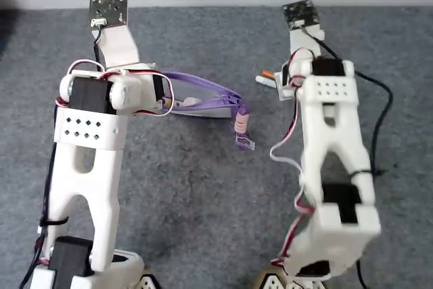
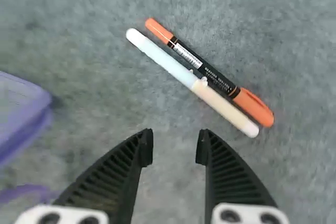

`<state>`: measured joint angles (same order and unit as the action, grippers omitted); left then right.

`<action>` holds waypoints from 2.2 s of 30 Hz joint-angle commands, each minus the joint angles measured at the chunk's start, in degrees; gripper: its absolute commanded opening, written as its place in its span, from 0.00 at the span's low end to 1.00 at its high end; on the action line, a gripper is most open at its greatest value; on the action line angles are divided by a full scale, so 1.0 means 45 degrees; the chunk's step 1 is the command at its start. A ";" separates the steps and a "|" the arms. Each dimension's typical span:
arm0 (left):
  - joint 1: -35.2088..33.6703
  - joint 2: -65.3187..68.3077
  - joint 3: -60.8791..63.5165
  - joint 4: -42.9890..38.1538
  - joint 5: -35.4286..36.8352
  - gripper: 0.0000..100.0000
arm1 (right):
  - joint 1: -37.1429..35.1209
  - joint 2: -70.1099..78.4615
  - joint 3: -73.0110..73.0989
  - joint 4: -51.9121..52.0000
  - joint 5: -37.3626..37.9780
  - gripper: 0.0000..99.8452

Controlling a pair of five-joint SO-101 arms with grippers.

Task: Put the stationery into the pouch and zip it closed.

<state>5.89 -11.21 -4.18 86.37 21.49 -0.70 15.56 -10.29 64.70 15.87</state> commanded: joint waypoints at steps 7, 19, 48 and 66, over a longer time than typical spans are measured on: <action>-0.0117 -0.0059 -0.0147 0.0078 0.0098 0.03 | 0.0244 0.4718 -0.4708 0.0029 0.2774 0.14; -0.0117 -0.0039 -0.0147 0.0059 0.0078 0.03 | 0.0264 0.9817 -1.0374 0.0147 0.3438 0.13; -0.0059 -0.0039 -0.0147 0.0059 0.0078 0.03 | 0.0596 1.1321 -1.8989 0.8527 0.3263 0.01; -0.0039 -0.0156 -0.0205 0.0664 0.0176 0.03 | 0.0791 -0.1846 -0.6994 0.8508 -0.1289 0.01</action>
<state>5.89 -11.21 -4.18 89.10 21.49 2.29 21.01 -50.90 100.48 14.37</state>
